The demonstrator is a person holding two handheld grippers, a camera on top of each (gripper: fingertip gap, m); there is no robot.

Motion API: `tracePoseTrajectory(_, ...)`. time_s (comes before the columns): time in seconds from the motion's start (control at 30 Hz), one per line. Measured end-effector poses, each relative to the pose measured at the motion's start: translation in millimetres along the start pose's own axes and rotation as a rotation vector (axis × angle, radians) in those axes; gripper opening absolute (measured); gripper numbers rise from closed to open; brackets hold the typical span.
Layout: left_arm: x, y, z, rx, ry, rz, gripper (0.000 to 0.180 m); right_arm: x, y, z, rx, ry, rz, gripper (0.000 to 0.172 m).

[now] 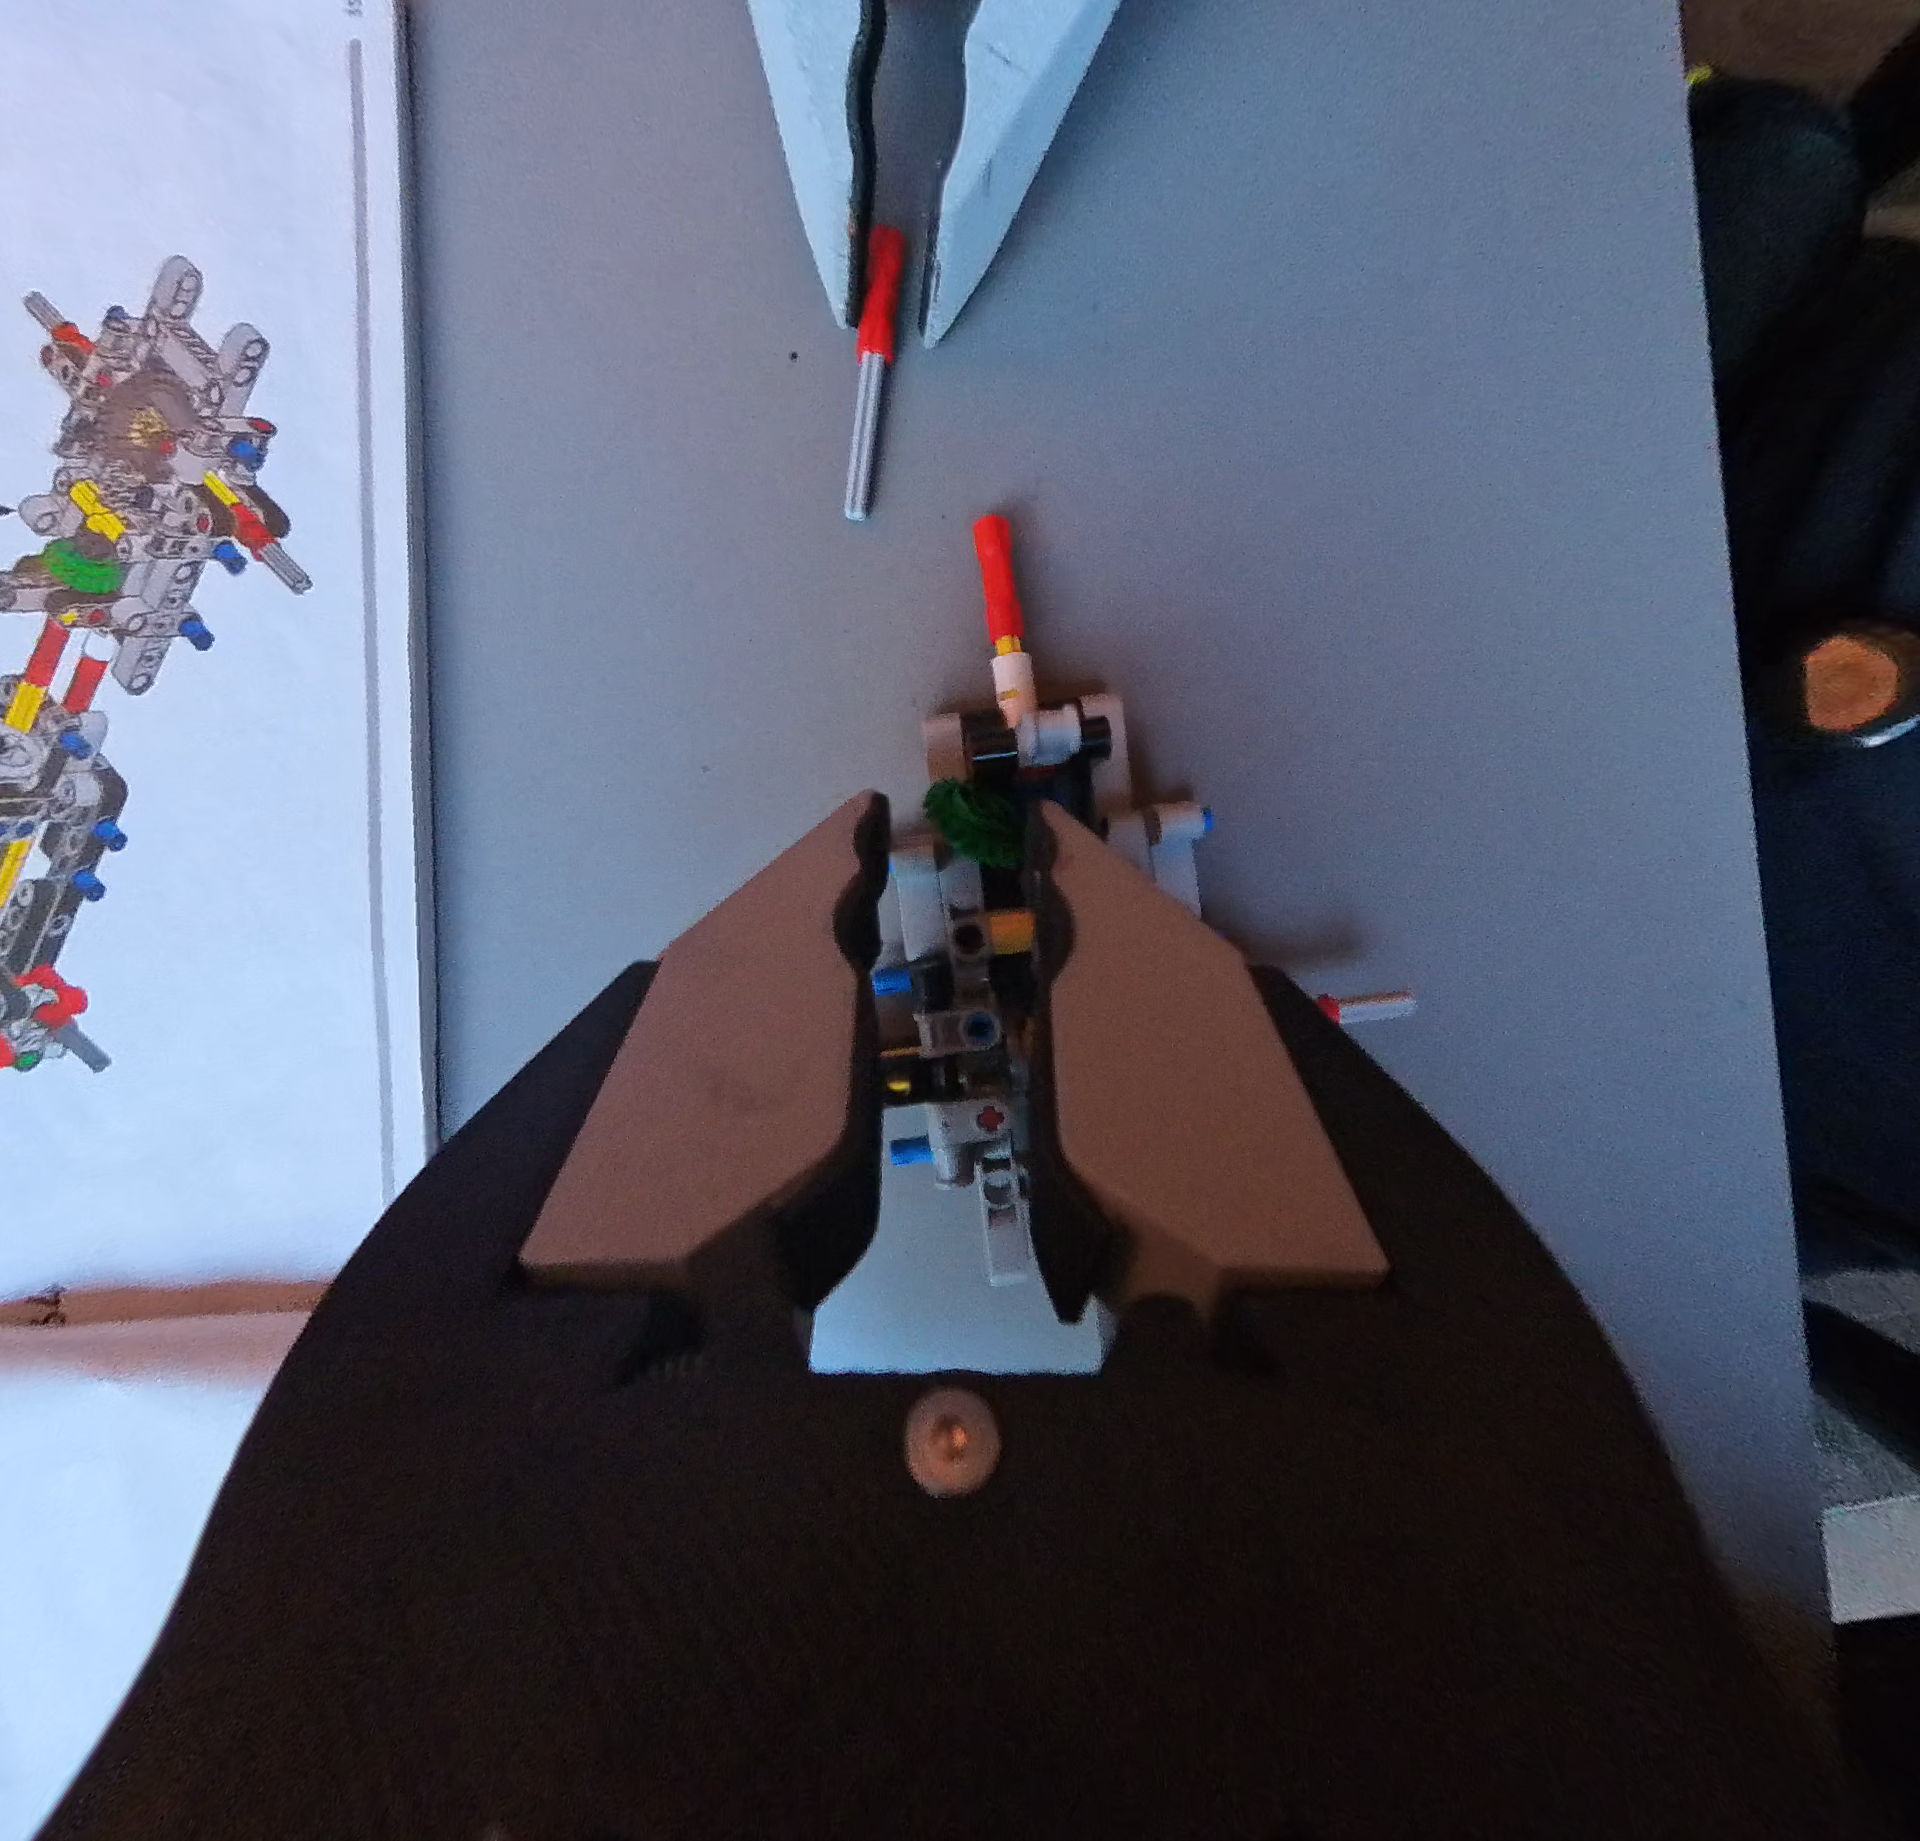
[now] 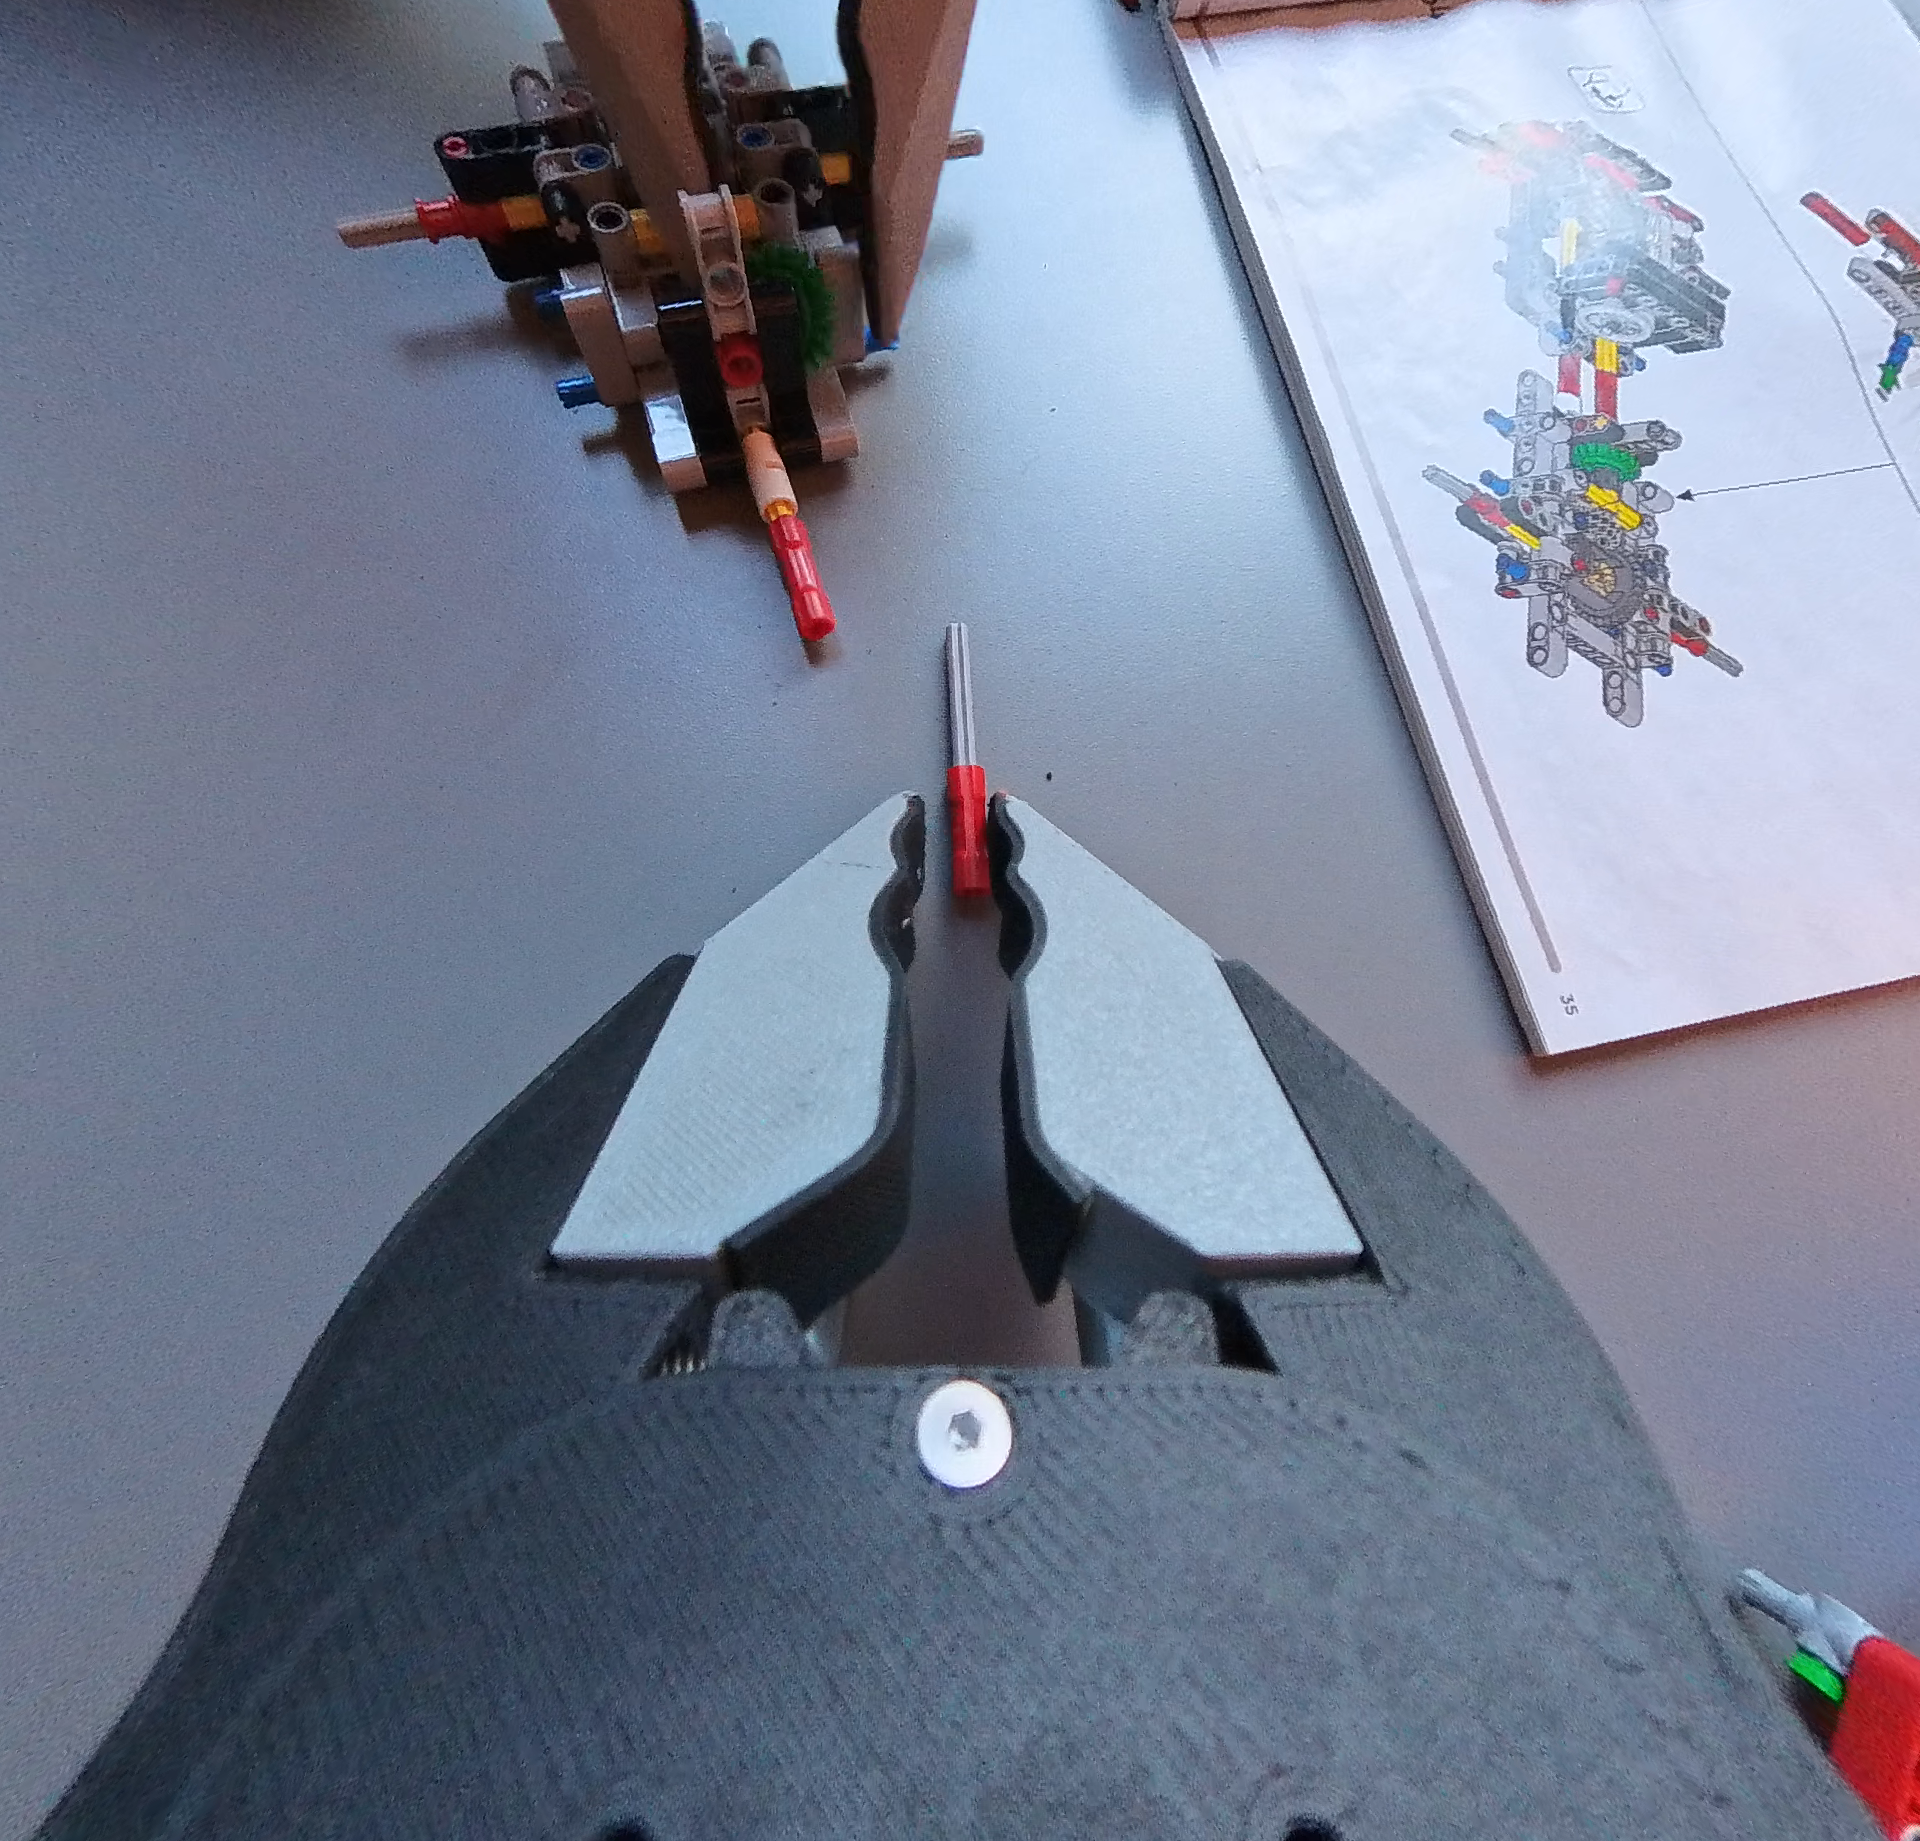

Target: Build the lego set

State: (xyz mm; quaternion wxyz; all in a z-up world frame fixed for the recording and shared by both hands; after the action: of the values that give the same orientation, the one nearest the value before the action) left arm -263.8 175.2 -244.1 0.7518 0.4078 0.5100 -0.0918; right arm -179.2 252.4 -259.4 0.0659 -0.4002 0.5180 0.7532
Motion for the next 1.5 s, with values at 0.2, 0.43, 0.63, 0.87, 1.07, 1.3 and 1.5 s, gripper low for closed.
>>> tracePoseTrajectory(0.2, -6, 4, 0, 0.001, -0.013, 0.019, 0.019, -1, 1, -1, 0.01, 0.023, 0.013, 0.008)
tracePoseTrajectory(0.43, -20, 12, -25, -0.115, 0.02, 0.115, 0.013, -3, 2, -1, 0.029, 0.039, 0.034, 0.008)
tracePoseTrajectory(0.63, -22, 4, -40, -0.206, 0.023, 0.136, 0.033, -2, 2, -1, 0.031, 0.04, 0.026, 0.009)
tracePoseTrajectory(0.87, -31, -12, -19, -0.141, 0.082, 0.103, 0.048, -7, 5, 5, 0.045, -0.004, 0.069, 0.011)
tracePoseTrajectory(1.07, -37, -46, 4, -0.147, 0.123, 0.088, 0.068, -6, 12, 3, 0.032, -0.015, 0.095, 0.028)
tracePoseTrajectory(1.3, -48, -58, 6, -0.105, 0.213, 0.087, 0.071, 20, 54, -31, -0.047, 0.063, 0.147, 0.03)
tracePoseTrajectory(1.5, -54, -73, 4, -0.115, 0.153, 0.049, 0.081, 44, 72, -47, -0.018, 0.119, 0.126, 0.032)
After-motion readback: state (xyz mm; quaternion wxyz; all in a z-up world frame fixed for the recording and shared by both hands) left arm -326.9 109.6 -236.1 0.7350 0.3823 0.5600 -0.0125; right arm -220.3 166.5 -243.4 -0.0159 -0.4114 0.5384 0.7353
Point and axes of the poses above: each gripper's, where its closed fingertips meet, x out along the fingers, y out of its top, z = x × y across the jaws, the point moved 2 cm from there along -x, back along the fingers, and after that the axes turned 9 degrees about -x, right-handed, at the moved point
